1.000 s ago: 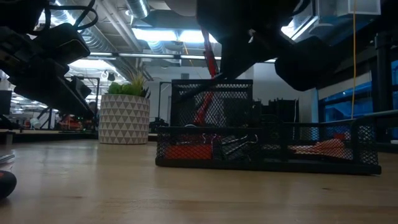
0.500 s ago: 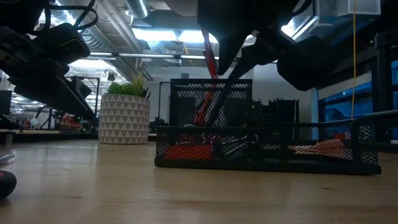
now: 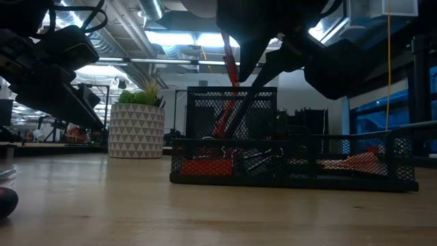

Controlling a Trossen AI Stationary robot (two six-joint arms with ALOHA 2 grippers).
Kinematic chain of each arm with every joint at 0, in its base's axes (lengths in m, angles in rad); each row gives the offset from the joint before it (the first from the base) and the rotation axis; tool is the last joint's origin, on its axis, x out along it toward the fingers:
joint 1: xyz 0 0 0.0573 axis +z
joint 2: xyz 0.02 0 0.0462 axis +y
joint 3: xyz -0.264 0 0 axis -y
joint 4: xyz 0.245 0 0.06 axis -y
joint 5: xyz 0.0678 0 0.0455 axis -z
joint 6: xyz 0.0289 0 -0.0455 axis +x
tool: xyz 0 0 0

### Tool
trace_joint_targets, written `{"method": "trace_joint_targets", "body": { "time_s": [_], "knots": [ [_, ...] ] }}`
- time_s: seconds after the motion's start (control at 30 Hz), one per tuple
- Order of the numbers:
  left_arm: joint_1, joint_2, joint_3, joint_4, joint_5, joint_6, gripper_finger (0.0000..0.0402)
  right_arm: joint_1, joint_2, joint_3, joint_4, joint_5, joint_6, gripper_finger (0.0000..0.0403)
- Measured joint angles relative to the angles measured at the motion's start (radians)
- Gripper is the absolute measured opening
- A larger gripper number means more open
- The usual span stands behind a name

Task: Pick and place office supplies into organizer
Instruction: Put the top left black pen into the black desk organizer, then put the top black pen into the black desk organizer

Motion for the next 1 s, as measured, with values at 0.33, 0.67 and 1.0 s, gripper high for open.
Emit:
{"method": "trace_joint_targets", "body": {
  "time_s": [0.33,0.67,1.0],
  "knots": [
    [0.000,0.000,0.000,0.000,0.000,0.000,0.0090,0.000,-0.001,0.001,-0.001,-0.059,0.031,0.0097],
    [0.000,0.000,0.000,0.000,0.000,-0.021,0.0090,0.000,-0.001,0.087,-0.014,-0.162,0.028,0.0108],
    [0.000,0.000,0.000,0.000,0.000,-0.026,0.0090,0.000,-0.001,0.240,-0.096,-0.196,0.083,0.0160]
  ]
}}
